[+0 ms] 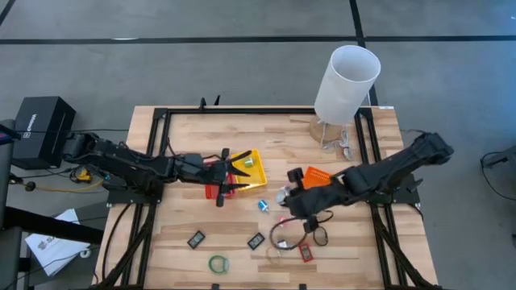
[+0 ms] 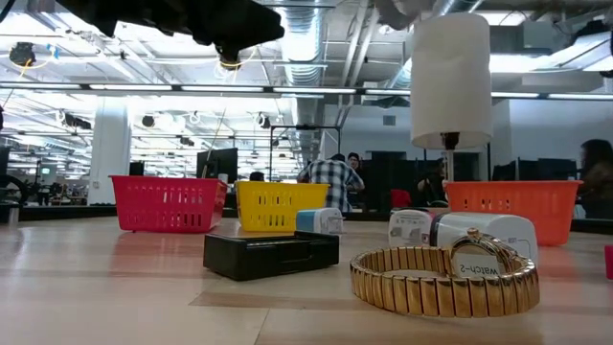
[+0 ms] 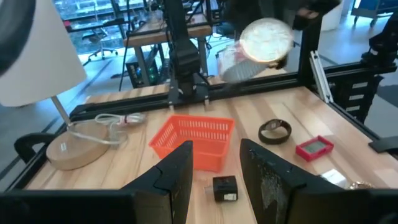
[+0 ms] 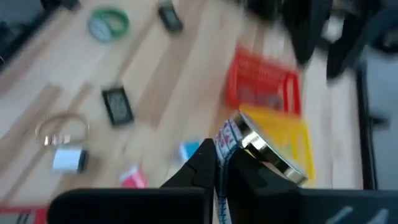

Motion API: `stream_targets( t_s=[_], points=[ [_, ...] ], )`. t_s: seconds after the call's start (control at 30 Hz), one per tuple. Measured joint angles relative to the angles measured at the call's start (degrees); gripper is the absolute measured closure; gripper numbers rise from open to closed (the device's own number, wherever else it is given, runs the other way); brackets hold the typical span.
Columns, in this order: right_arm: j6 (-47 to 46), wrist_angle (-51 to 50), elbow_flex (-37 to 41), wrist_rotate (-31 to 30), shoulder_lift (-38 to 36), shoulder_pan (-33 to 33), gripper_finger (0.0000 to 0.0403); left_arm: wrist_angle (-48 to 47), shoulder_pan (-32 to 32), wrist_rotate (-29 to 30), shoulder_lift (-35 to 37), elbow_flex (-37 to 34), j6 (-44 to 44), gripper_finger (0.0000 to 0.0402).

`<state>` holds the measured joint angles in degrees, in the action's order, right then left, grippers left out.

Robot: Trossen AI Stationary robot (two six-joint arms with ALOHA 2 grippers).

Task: Pick & Place Office items
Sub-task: Put the white wrist watch into the red bin

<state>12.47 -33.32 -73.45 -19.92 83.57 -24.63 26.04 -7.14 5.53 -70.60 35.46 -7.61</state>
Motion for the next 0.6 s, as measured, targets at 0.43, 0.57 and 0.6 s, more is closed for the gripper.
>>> stream_targets(
  t_s=[0.43,0.57,0.6],
  points=[
    [7.8,52.9,31.4,11.0,-8.3,6.8,0.039,9.1,0.0,0.0,-8.3,0.0,-0.7,0.0263],
    [10.4,57.8,32.6,15.8,-7.3,8.4,0.0389,13.9,0.4,0.8,-12.6,0.0,-1.3,0.024],
    [10.5,58.9,32.6,16.6,-7.3,8.8,0.0389,15.6,0.6,1.0,-13.4,0.0,-1.1,0.0234]
  ],
)
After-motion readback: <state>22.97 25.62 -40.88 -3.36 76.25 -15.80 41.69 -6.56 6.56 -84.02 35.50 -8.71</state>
